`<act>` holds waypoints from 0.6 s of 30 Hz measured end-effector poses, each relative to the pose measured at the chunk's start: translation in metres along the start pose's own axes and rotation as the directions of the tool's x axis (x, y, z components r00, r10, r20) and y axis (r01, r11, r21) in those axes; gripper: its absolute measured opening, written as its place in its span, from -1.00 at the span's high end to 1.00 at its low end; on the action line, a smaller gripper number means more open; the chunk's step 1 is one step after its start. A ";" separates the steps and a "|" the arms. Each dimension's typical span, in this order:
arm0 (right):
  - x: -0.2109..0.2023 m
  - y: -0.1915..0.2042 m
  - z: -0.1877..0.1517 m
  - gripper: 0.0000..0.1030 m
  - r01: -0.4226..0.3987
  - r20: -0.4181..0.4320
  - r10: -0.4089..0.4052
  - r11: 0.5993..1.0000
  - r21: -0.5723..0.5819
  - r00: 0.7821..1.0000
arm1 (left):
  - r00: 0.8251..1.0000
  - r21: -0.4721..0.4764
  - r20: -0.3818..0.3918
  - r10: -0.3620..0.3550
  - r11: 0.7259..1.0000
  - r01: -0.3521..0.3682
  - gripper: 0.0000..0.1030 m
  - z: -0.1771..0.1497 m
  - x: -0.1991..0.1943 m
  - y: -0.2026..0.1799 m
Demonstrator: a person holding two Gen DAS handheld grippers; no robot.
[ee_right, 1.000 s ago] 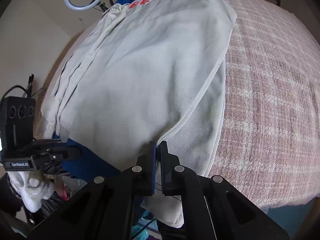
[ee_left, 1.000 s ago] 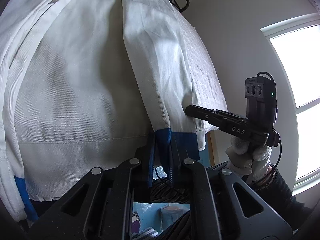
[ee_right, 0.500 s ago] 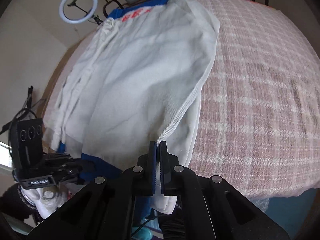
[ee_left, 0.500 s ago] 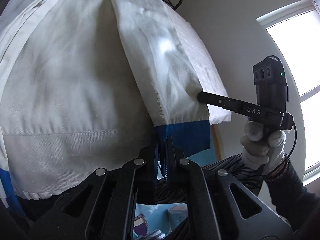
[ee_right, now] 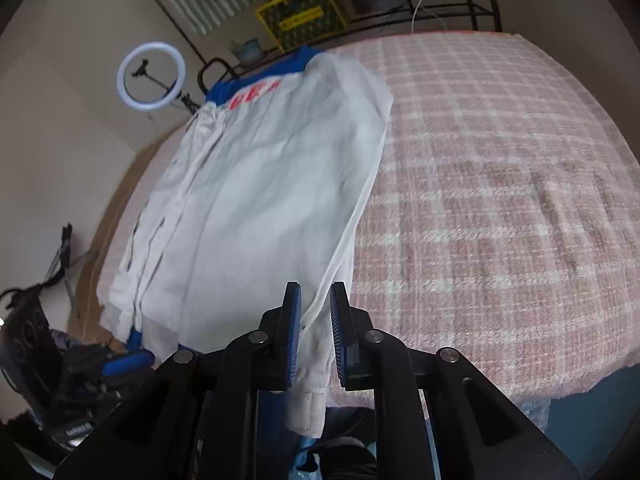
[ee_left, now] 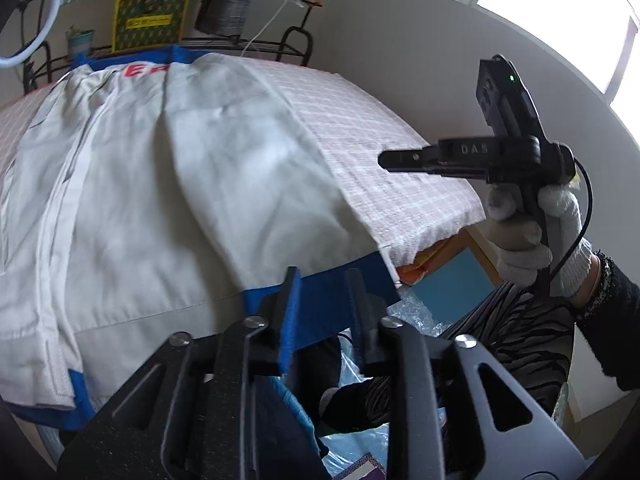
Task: Fold large clothes
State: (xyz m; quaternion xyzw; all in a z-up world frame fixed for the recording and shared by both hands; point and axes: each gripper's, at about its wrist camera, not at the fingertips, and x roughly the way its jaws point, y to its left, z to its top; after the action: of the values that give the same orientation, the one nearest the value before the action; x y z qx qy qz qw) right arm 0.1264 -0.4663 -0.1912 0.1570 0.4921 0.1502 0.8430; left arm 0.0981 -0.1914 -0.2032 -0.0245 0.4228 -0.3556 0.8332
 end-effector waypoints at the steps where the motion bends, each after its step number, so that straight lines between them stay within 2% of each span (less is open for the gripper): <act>1: -0.012 -0.001 -0.001 0.58 -0.011 0.034 0.010 1.000 0.023 0.999 | 1.000 0.012 -0.001 -0.003 1.000 0.003 0.17 0.003 0.011 -0.010; 3: -0.029 -0.013 0.001 0.49 -0.021 0.104 0.013 0.997 0.070 0.995 | 1.000 0.041 -0.013 -0.016 0.999 0.016 0.17 0.004 0.030 -0.020; 7: -0.057 -0.039 0.002 0.48 -0.052 0.200 0.017 0.984 0.171 0.980 | 0.999 0.174 -0.051 0.013 0.985 -0.004 0.17 -0.001 0.068 -0.053; 10: -0.063 -0.058 0.002 0.48 -0.079 0.223 0.027 0.970 0.229 0.974 | 0.995 0.273 -0.090 0.035 0.962 -0.009 0.11 -0.009 0.088 -0.074; 12: -0.066 -0.068 0.000 0.48 -0.085 0.233 0.023 0.962 0.258 0.972 | 0.993 0.334 -0.093 0.076 0.942 -0.041 -0.05 -0.011 0.102 -0.086; 13: -0.066 -0.071 -0.001 0.48 -0.084 0.238 0.019 0.960 0.267 0.971 | 0.991 0.354 -0.093 0.092 0.934 -0.053 -0.21 -0.013 0.105 -0.091; 14: -0.068 -0.075 -0.003 0.48 -0.085 0.242 0.017 0.958 0.275 0.970 | 0.990 0.373 -0.090 0.113 0.925 -0.071 -0.29 -0.015 0.109 -0.094; 17: -0.070 -0.082 -0.006 0.48 -0.108 0.249 0.033 0.950 0.293 0.968 | 0.979 0.404 -0.095 0.180 0.906 -0.127 -0.29 -0.020 0.123 -0.098; 18: -0.071 -0.084 -0.006 0.48 -0.113 0.249 0.038 0.948 0.297 0.968 | 0.976 0.428 -0.075 0.205 0.890 -0.155 -0.29 -0.023 0.125 -0.102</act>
State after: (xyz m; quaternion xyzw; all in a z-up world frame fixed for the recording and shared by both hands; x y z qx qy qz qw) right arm 0.0959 -0.5708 -0.1728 0.3226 0.3974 0.0837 0.8550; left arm 0.0720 -0.3379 -0.2688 0.2155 0.3853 -0.3600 0.8219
